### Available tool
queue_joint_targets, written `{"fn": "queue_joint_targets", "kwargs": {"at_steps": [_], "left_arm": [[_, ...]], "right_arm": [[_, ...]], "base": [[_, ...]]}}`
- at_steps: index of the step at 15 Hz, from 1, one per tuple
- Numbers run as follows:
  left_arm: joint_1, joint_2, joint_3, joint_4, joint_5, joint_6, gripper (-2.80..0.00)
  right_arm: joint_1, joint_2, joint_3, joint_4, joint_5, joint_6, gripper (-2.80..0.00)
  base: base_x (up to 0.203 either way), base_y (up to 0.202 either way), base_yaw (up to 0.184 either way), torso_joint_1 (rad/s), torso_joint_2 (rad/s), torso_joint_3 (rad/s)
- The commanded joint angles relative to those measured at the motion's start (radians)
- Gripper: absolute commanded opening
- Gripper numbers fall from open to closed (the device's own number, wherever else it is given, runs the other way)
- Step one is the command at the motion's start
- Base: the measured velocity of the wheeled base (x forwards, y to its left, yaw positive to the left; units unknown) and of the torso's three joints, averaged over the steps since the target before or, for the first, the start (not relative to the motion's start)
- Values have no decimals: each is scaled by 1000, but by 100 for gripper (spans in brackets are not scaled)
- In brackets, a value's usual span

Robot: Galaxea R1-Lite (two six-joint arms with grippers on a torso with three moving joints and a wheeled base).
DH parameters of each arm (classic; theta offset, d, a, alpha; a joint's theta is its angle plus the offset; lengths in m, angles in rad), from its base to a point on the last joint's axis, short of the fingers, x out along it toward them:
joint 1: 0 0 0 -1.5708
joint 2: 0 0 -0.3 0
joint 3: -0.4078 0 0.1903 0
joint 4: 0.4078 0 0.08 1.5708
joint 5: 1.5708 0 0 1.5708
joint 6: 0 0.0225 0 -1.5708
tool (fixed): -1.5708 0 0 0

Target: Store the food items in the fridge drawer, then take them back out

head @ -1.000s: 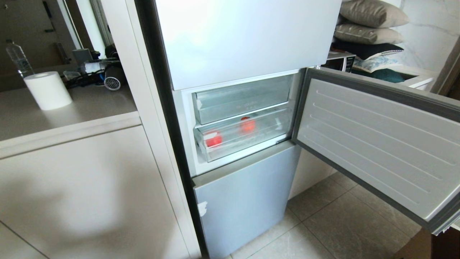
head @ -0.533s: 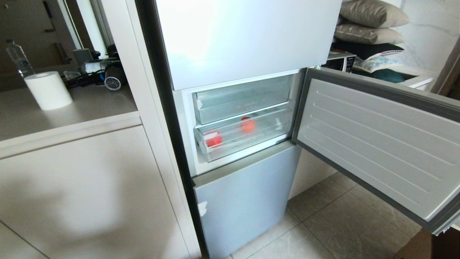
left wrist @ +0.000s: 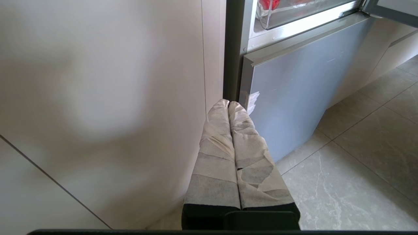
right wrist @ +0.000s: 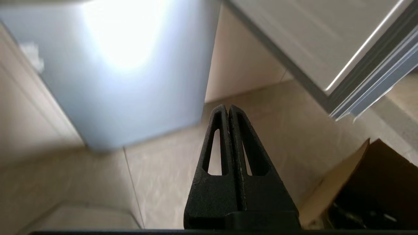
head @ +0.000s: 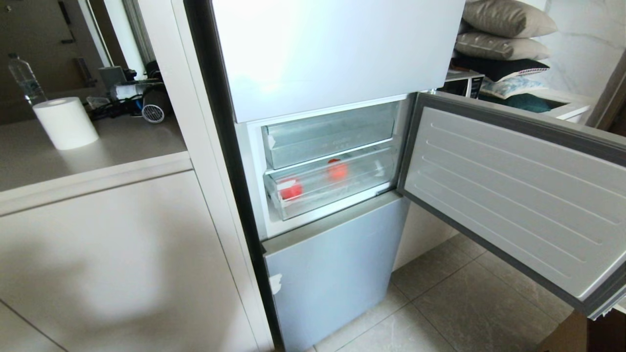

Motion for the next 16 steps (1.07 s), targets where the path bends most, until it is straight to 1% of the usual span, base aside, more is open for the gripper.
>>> {"fn": "queue_joint_targets", "kwargs": {"at_steps": [1,2,3,16], "left_arm": [[0,1,0,0,0,0,-280],[0,1,0,1,0,0,-280],[0,1,0,0,0,1,-280],[0,1,0,0,0,1,-280]], "right_arm": [[-8,-64,-1,2,-4,52,-280],[-8,-64,-1,2,-5,88,-280],[-8,-63,-1,2,-5,92,-280],[-8,-65,-1,2,-5,92,-280]], "base": [[0,0,0,0,0,0],[0,0,0,0,0,0],[0,0,0,0,0,0],[0,0,0,0,0,0]]}}
